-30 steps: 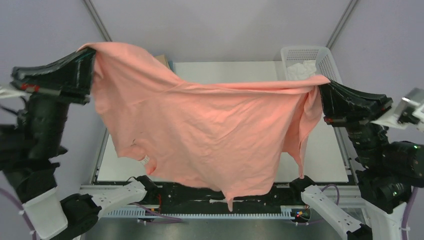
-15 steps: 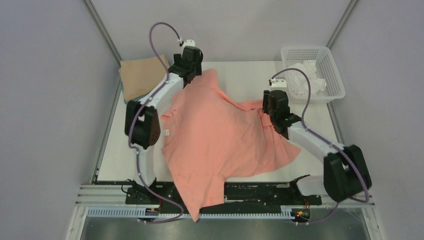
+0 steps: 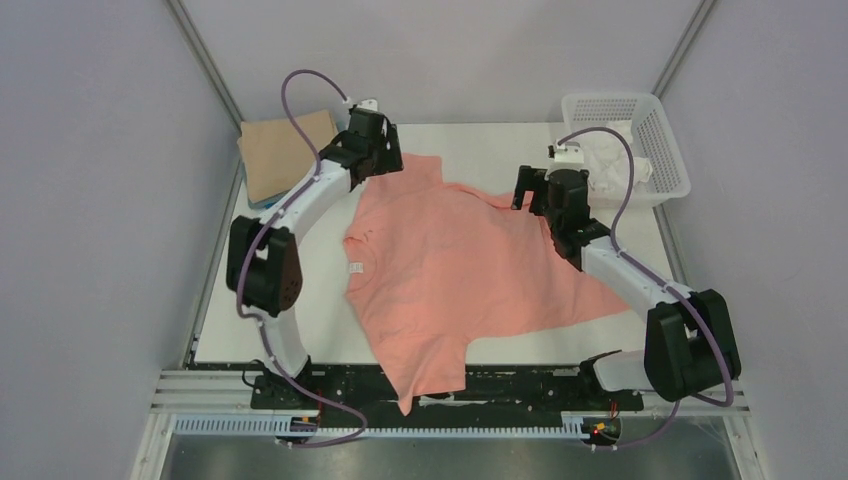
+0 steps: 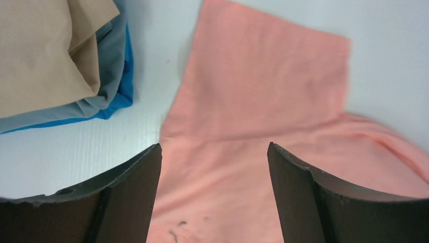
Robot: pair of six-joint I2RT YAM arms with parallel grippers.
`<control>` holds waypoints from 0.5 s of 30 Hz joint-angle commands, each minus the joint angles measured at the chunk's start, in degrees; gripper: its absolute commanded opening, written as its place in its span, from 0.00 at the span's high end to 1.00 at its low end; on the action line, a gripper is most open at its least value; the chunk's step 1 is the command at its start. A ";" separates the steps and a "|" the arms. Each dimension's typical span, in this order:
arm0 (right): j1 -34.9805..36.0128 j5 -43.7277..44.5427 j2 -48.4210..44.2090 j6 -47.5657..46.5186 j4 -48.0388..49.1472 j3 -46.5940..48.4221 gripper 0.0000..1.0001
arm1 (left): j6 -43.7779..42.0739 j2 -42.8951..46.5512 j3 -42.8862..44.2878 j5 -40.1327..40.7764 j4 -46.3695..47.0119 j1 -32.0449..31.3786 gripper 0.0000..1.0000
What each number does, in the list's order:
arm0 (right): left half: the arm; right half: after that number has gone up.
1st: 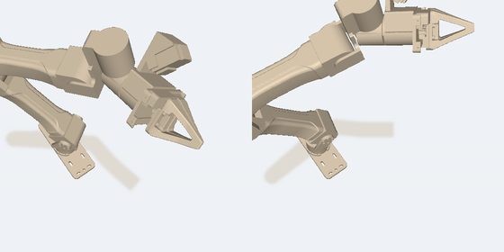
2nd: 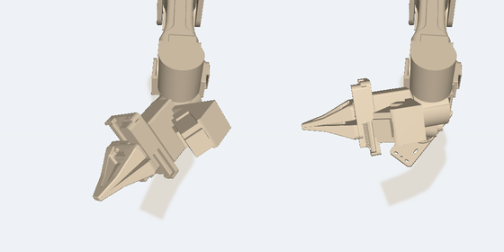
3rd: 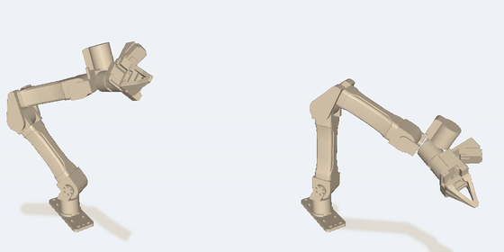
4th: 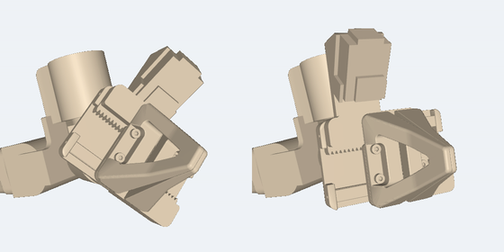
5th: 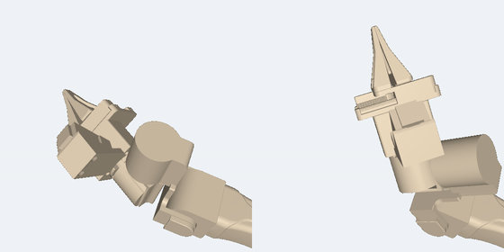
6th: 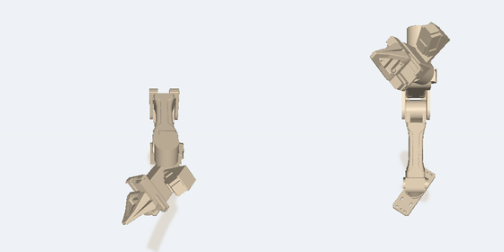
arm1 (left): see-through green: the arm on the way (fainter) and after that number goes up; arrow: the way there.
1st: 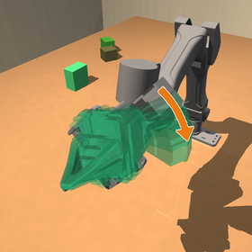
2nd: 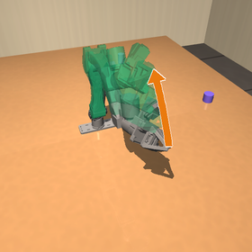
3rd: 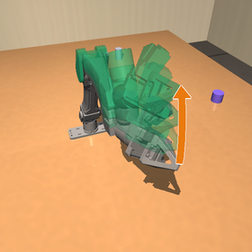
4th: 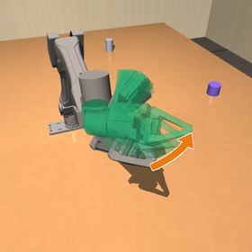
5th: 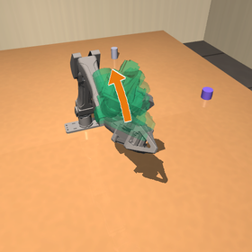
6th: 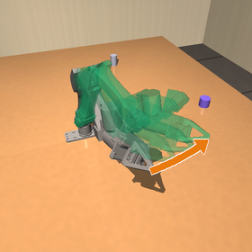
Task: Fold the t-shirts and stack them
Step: Flatten out the tshirt
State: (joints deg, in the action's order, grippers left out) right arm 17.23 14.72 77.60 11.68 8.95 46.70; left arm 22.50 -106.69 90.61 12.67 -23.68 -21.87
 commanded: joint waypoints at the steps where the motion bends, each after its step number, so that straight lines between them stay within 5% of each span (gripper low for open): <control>1: 0.41 -11.73 -2.54 2.12 1.68 -3.68 0.02 | 7.05 8.39 -13.80 -15.06 9.22 -4.36 0.17; 8: 0.70 -14.16 -5.34 3.21 2.73 -9.93 0.02 | 12.56 13.53 -31.84 -17.73 18.71 -14.41 0.17; 15: 0.69 -17.03 -4.72 2.51 1.85 -11.89 0.02 | 18.36 12.07 -43.01 -15.80 20.25 -15.05 0.17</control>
State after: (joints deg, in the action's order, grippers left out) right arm 17.82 0.03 73.93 14.28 9.58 35.51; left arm 35.42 -95.09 51.07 -4.78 -7.16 -37.58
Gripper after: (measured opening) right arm 0.979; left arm 0.831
